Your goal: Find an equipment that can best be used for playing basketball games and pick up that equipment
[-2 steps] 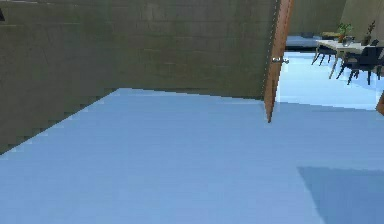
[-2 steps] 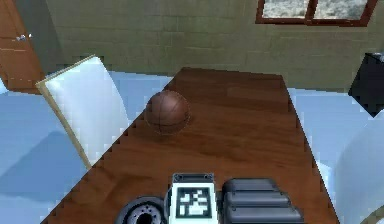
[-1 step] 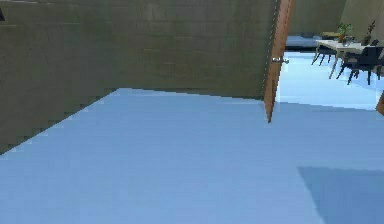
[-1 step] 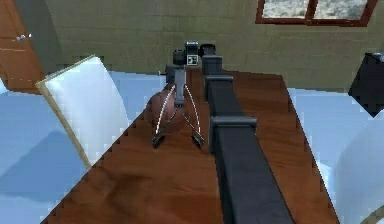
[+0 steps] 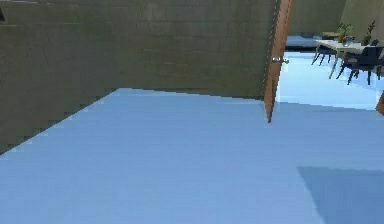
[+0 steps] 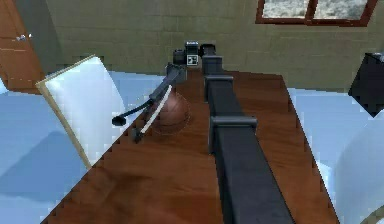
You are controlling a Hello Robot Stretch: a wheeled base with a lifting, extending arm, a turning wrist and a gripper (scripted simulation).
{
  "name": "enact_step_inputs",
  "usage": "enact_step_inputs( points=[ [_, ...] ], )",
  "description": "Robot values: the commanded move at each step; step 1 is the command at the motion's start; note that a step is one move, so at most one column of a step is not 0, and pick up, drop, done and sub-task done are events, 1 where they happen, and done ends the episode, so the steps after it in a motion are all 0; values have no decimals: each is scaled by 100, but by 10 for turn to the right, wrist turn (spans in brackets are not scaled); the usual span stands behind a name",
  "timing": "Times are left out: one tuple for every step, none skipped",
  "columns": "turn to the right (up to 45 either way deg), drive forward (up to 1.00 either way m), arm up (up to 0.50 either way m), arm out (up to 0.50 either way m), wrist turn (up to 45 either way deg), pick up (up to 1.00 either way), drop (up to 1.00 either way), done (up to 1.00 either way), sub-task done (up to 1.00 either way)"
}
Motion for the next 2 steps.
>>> enact_step_inputs(
  points=[
    [0, 0, 0, 0, 450, 0, 0, 0, 0],
    [0, 0, 0, 0, 450, 0, 0, 0, 0]
  ],
)
